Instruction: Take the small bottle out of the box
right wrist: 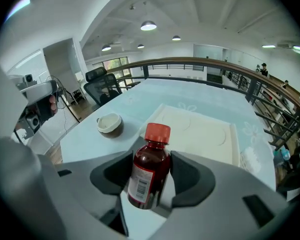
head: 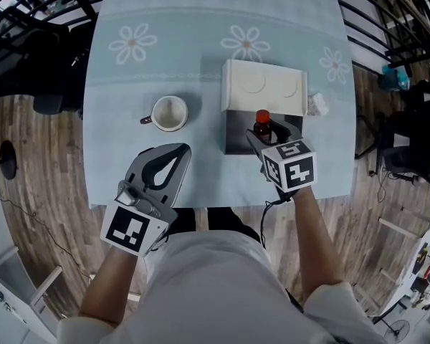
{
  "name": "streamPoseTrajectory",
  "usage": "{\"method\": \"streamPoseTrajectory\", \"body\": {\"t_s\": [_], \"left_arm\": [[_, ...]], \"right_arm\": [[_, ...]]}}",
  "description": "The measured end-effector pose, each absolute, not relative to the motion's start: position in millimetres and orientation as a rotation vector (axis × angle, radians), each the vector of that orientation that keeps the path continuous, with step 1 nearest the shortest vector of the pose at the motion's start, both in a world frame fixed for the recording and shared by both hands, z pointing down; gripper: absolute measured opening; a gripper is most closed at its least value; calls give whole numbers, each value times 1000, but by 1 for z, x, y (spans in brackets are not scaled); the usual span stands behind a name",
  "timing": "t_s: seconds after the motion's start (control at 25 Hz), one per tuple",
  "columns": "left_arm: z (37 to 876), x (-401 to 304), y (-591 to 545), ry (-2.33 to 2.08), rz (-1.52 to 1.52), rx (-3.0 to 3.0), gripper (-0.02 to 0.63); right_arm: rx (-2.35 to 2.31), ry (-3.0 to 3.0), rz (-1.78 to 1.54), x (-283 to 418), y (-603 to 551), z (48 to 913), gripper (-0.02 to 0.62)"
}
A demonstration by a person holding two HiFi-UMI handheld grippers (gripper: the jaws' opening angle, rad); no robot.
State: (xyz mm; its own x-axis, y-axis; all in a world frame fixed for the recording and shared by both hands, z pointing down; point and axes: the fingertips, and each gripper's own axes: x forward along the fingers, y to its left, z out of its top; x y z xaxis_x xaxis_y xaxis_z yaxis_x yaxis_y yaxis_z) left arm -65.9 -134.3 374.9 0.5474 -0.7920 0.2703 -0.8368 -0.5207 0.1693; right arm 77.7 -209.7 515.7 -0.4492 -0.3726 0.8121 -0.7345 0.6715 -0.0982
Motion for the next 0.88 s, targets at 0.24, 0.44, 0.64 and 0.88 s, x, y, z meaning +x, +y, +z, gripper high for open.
{"method": "streamPoseTrajectory", "body": {"t_s": [0.24, 0.44, 0.64, 0.88], "left_arm": [[359, -65, -134, -1356, 240, 2550, 20], [346, -63, -129, -1352, 242, 2579, 20], [337, -62, -127, -1343, 249, 2602, 20], [323, -58, -124, -1329, 255, 2643, 20]], "right_arm": [[898, -2121, 548, 78, -208, 492, 247], [944, -2169, 529, 77, -201, 466, 247], [982, -2225, 508, 74, -196, 441, 247], [1023, -2270, 489, 76, -185, 416, 247]]}}
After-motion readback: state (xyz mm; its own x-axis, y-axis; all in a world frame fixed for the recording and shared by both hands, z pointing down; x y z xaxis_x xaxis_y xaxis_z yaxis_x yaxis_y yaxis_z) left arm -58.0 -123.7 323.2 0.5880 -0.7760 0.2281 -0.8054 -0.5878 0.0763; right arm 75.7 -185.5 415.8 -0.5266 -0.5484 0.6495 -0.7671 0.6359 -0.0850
